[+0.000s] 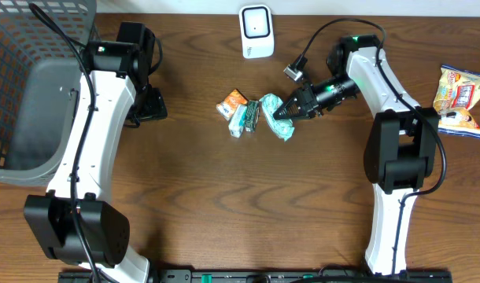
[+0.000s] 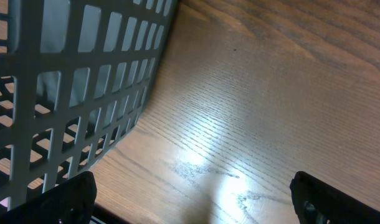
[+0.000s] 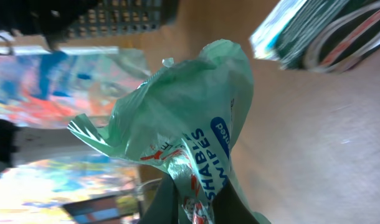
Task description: Scan the item barcode
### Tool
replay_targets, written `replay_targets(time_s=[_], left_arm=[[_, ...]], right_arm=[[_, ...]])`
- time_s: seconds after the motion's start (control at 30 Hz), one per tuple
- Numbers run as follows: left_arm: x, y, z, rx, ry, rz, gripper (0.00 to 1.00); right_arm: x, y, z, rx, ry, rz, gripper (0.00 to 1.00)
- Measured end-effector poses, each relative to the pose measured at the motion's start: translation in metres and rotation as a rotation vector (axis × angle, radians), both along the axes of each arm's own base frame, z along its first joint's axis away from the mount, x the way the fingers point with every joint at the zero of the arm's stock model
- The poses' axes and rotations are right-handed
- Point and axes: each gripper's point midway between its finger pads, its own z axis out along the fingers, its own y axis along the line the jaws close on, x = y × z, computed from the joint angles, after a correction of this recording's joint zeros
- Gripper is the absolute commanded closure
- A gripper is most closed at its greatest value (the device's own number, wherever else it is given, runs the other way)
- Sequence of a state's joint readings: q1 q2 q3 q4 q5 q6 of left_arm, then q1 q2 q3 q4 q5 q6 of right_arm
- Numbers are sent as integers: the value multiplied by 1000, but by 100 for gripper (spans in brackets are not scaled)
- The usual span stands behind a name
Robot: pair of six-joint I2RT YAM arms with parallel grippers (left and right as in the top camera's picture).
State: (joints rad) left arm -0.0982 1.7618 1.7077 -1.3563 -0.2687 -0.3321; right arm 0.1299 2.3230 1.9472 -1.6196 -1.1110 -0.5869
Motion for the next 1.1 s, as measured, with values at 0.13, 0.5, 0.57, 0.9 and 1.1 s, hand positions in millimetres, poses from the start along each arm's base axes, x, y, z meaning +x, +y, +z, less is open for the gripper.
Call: replay_targets(time_s=[0.13,0.5,0.57,0.9,1.1], left_arm=[[0,0,0,0,0,0,2],[0,0,0,0,0,0,2],[0,0,0,0,0,0,2],[0,0,0,0,0,0,2],[0,0,0,0,0,0,2]], right_arm=[[9,-14,-31,-180,-42,12,99],[24,-69,-99,-894,-53,-63,65],[22,-68,-102,-964,-69,-57,65],[17,-36,-107,-1122,-161,-50,68],[20,-46,-100,-1135,-105,-121,38]])
